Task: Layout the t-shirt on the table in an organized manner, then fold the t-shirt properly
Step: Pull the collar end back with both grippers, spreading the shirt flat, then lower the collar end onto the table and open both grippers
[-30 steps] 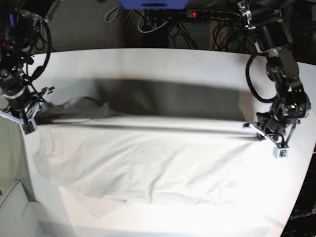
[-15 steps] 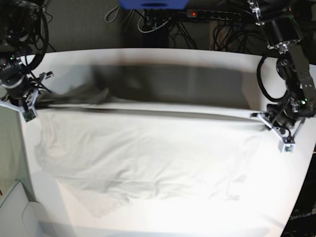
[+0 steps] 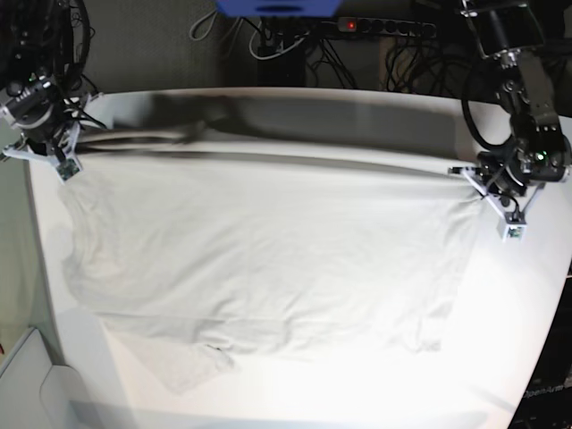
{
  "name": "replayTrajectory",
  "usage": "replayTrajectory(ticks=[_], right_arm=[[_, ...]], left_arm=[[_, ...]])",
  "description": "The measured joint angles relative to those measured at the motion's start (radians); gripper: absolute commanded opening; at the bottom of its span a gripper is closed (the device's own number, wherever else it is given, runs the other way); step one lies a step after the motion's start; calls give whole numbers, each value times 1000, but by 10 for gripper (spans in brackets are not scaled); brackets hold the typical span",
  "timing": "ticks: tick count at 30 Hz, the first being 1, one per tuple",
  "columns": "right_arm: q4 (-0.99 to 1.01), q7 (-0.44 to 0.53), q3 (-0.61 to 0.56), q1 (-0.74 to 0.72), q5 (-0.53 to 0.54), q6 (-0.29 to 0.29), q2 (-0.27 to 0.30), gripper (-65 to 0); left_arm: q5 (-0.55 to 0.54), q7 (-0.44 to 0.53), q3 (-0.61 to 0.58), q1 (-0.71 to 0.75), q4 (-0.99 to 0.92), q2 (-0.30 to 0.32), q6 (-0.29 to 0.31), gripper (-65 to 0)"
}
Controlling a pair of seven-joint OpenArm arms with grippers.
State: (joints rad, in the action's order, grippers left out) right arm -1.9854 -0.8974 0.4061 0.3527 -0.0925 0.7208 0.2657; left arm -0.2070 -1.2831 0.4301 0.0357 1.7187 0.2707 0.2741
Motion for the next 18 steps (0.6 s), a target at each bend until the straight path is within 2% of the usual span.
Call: replayTrajectory(ticks=[3,7,11,15,18], right_arm=[[0,8,-1,-6,0,-2,4,-650],[-1,7,-18,-2,4,-2,49,-650],[-1,-2,-124,26,-12,-5,104,-650],[0,-17,-187,27,-24,-11,100,-650],[1,-76,-228,25,-32,-11,106,-650]], left_arm=[[3,-35,0,-3,-2,1,0,-641],[-7,-52,-19,-3,-3,15,0,-641],[19,-48,-87,-3,-16,34,-2,-641],[31,-48,-135,-3,-29,36,-4,-641],[34,-52,-138,0,-44,38,-4,-641]])
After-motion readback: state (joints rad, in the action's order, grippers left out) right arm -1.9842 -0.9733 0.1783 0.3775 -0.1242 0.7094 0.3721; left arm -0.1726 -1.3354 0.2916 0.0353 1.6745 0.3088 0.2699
